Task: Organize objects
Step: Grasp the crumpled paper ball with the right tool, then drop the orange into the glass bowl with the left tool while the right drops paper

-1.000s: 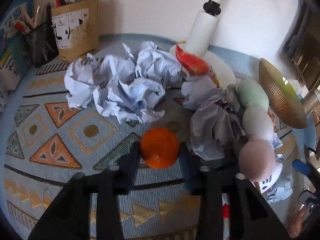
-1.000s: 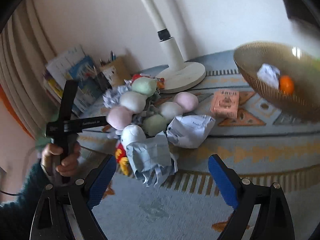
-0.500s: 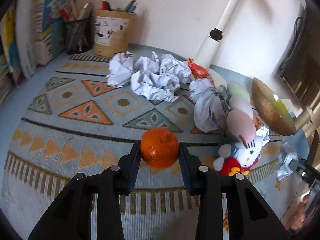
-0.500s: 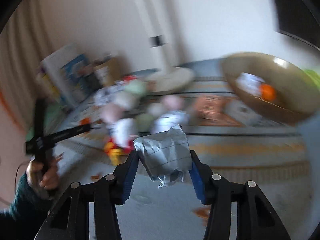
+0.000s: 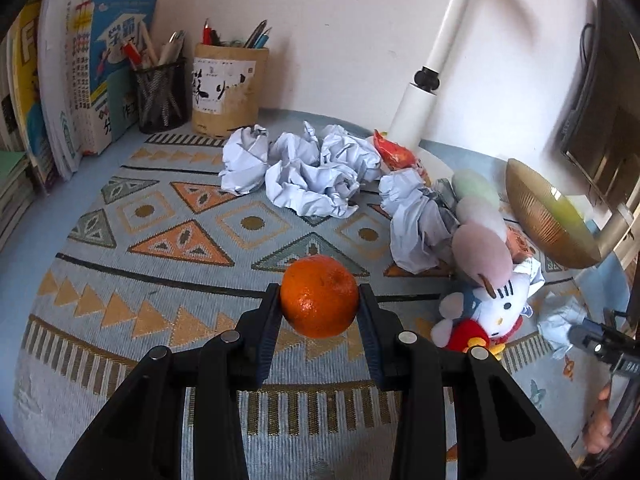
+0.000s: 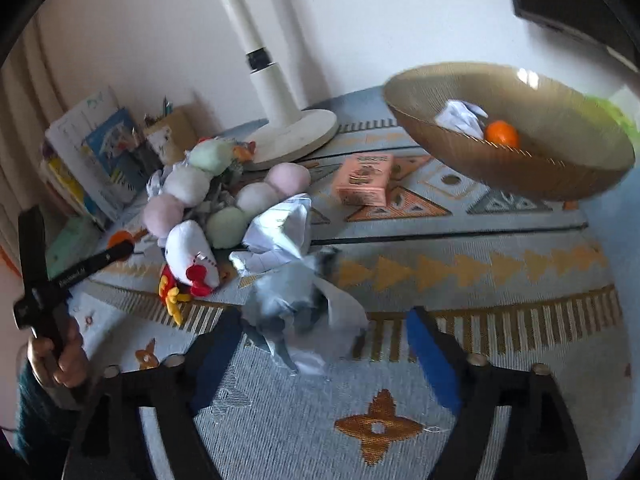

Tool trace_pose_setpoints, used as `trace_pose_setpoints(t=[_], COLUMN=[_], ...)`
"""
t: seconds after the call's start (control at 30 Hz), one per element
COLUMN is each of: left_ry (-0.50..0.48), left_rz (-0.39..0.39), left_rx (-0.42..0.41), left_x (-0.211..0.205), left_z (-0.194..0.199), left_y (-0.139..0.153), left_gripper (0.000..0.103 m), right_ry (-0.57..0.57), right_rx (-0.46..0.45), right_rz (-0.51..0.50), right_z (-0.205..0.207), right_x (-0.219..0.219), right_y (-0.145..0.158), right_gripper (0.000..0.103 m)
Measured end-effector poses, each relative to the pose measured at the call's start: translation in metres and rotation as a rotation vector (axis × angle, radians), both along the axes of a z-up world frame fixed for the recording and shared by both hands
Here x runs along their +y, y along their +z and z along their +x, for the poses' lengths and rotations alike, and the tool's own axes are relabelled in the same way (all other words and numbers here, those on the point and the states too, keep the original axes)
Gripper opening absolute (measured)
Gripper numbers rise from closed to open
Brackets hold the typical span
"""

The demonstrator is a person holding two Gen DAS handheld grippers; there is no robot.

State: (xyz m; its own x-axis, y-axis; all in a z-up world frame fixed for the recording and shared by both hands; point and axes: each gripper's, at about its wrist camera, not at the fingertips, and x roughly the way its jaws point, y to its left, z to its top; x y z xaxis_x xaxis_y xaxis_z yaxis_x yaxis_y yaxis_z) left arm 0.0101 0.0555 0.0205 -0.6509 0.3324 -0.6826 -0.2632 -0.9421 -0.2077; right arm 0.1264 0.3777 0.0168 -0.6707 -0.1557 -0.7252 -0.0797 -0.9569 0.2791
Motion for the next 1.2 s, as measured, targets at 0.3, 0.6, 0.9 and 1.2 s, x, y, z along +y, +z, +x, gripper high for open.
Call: trace_pose_setpoints(t=[0.3, 0.6, 0.9, 1.2], left_ry=[-0.004, -0.001, -0.320, -0.447], left_rz=[-0.012, -0.066, 0.041, 0.057], left_rx=[0.001, 0.011, 0.083, 0.011], left_x=[0.001, 0.008, 0.155, 0.318], left_z=[-0.001, 0.004, 0.006, -0.040], left_y=[-0.001, 0.005, 0.127, 0.112], left_gripper=[0.034, 0.034, 0.034, 0.054], right_ry=[0.072, 0.043, -0.306, -0.469], right_rx=[-0.016, 0.081, 0.254, 0.134], right_rz=[0.047, 0.125, -0.017, -0.118], right_z=[-0.010, 0.005, 0.023, -0.038], right_x=[-0.023, -0.028, 0.111, 0.185], right_y=[-0.002, 0.009, 0.099, 0.080], right_gripper=[0.088, 0.048, 0.049, 0.074])
